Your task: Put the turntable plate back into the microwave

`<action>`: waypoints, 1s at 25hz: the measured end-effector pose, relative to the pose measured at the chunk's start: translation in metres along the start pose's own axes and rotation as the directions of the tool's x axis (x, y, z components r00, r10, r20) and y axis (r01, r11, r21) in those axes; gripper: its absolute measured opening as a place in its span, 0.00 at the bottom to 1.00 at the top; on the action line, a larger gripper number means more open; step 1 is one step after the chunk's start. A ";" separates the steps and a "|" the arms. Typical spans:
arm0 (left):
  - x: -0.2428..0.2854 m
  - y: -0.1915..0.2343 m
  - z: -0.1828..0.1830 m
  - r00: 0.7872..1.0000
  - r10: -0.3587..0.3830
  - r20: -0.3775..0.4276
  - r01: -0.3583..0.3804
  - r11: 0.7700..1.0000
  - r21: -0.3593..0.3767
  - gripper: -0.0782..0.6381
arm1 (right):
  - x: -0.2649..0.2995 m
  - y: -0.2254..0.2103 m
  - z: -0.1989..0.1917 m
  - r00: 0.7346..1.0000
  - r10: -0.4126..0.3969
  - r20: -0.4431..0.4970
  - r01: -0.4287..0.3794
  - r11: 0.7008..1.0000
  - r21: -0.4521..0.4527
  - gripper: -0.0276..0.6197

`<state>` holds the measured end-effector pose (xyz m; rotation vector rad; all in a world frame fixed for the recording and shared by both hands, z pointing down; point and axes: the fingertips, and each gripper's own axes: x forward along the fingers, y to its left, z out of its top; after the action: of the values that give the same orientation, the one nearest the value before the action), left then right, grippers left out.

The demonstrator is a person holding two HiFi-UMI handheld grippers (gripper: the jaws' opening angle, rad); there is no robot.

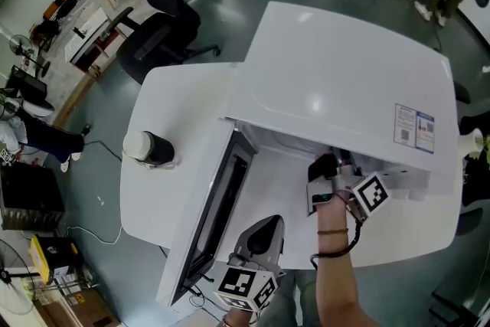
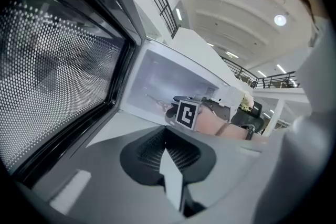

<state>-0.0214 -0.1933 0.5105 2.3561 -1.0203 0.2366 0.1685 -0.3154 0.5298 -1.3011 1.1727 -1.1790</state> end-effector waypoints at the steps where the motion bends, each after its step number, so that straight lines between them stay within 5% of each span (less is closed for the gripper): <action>1: 0.001 0.000 0.000 1.000 0.000 0.000 0.000 1.000 0.000 0.11 | 0.001 0.000 0.000 1.000 -0.005 0.001 0.005 1.000 -0.003 0.13; 13: 0.001 -0.004 0.002 1.000 -0.008 0.001 0.008 1.000 0.005 0.11 | 0.000 -0.006 0.002 0.987 -0.161 0.002 0.161 0.984 -0.073 0.12; 25: 0.002 -0.013 0.006 1.000 -0.029 0.004 0.029 0.999 0.015 0.11 | 0.004 -0.001 0.004 0.974 -0.226 -0.016 0.218 0.956 -0.195 0.15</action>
<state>-0.0105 -0.1903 0.5010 2.3839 -0.9891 0.2289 0.1731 -0.3193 0.5310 -1.5966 1.2158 -1.2805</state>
